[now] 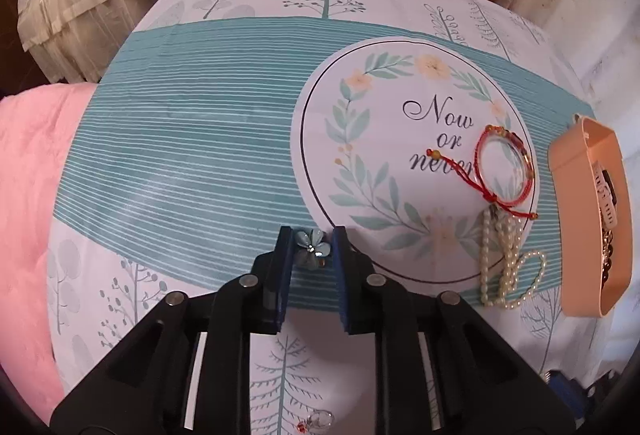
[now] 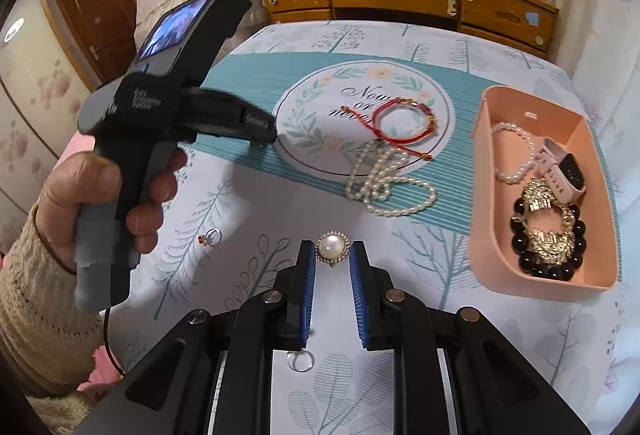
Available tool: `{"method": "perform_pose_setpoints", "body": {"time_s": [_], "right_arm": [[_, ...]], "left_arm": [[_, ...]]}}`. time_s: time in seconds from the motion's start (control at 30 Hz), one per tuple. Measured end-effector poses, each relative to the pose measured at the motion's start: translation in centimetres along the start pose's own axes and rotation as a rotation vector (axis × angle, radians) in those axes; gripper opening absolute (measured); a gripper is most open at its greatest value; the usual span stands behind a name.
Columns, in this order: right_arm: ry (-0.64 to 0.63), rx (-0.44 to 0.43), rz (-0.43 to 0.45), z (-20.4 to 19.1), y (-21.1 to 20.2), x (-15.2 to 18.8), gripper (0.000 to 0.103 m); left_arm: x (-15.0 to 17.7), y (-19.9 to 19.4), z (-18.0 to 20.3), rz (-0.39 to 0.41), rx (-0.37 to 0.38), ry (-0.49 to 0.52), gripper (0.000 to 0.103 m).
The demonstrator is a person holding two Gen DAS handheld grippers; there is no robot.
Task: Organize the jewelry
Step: 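Close the left tool on the blue-grey flower brooch while the right lifts the pearl brooch, then carry both brooches into the peach box and open both tools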
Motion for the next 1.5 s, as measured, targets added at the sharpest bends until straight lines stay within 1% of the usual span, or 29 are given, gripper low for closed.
{"method": "perform_pose_setpoints", "body": {"time_s": [0.1, 0.17, 0.2, 0.27, 0.3, 0.4, 0.5, 0.57, 0.63, 0.77, 0.8, 0.83, 0.93, 1.0, 1.03, 1.07, 1.1, 1.13, 1.17, 1.23, 1.5], "right_arm": [[0.024, 0.007, 0.027, 1.0, -1.0, -0.4, 0.017], [0.048, 0.015, 0.055, 2.0, -2.0, -0.9, 0.017], [0.068, 0.022, 0.078, 2.8, -2.8, -1.3, 0.017], [0.098, 0.036, 0.112, 4.4, -4.0, -1.9, 0.017], [0.124, 0.056, 0.138, 5.7, -4.9, -2.3, 0.017], [0.205, 0.104, 0.178, 9.6, -6.2, -2.8, 0.017], [0.288, 0.128, 0.183, 13.0, -6.5, -2.5, 0.017], [0.341, 0.130, 0.177, 14.9, -6.5, -2.0, 0.017], [0.374, 0.148, 0.161, 16.5, -6.2, -1.3, 0.017], [0.405, 0.159, 0.144, 18.1, -5.2, -0.6, 0.019], [0.413, 0.153, 0.143, 18.5, -5.2, -0.5, 0.020], [0.418, 0.154, 0.145, 18.7, -5.0, -0.4, 0.023], [0.421, 0.158, 0.168, 19.0, -5.1, -0.4, 0.033], [0.419, 0.167, 0.183, 18.9, -5.4, -0.3, 0.035], [0.414, 0.170, 0.189, 18.9, -5.5, -0.3, 0.036], [0.411, 0.171, 0.191, 18.9, -5.6, -0.3, 0.036], [0.410, 0.168, 0.192, 18.8, -5.7, -0.3, 0.036], [0.408, 0.165, 0.191, 18.6, -5.8, -0.3, 0.036], [0.407, 0.161, 0.191, 18.5, -5.8, -0.3, 0.036], [0.399, 0.160, 0.192, 18.1, -5.9, -0.3, 0.036], [0.355, 0.167, 0.185, 16.5, -6.4, -0.7, 0.036]], "left_arm": [[0.0, -1.3, 0.8, 0.013, 0.027, 0.008, 0.015], [-0.2, -3.0, 1.9, 0.045, 0.048, 0.026, 0.015], [-0.4, -3.9, 2.5, 0.060, 0.057, 0.036, 0.015], [-0.7, -6.0, 4.3, 0.096, 0.100, 0.062, 0.015], [-0.9, -6.8, 5.2, 0.107, 0.120, 0.075, 0.015], [-1.2, -9.6, 9.3, 0.150, 0.198, 0.141, 0.015], [-1.4, -11.5, 13.6, 0.177, 0.252, 0.208, 0.015], [-1.6, -11.9, 15.9, 0.184, 0.268, 0.247, 0.015], [-1.7, -11.6, 18.3, 0.172, 0.278, 0.273, 0.015], [-0.9, -10.4, 21.6, 0.135, 0.291, 0.316, 0.015], [-0.7, -9.9, 22.4, 0.123, 0.293, 0.331, 0.015], [-0.5, -9.6, 22.9, 0.115, 0.294, 0.340, 0.015], [0.1, -8.8, 23.6, 0.098, 0.293, 0.358, 0.016], [0.1, -8.4, 23.7, 0.100, 0.283, 0.362, 0.016], [0.2, -8.4, 23.6, 0.105, 0.276, 0.365, 0.020], [0.2, -8.5, 23.5, 0.116, 0.262, 0.367, 0.029], [0.2, -8.6, 23.2, 0.125, 0.254, 0.368, 0.035], [0.2, -8.6, 23.0, 0.131, 0.249, 0.367, 0.047], [0.2, -8.8, 22.8, 0.144, 0.241, 0.363, 0.054], [0.2, -9.1, 22.3, 0.160, 0.230, 0.360, 0.055], [0.8, -9.8, 19.9, 0.178, 0.187, 0.365, 0.055]]}}
Point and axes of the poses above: each gripper's, at about its wrist camera, not at the fingertips, and y roughly the way its jaws point, z to its right, x to its underside, the point moved 10 cm from there along y, roughly the way its jaws point, and after that the axes turned 5 degrees about y, right-handed, at the moved point
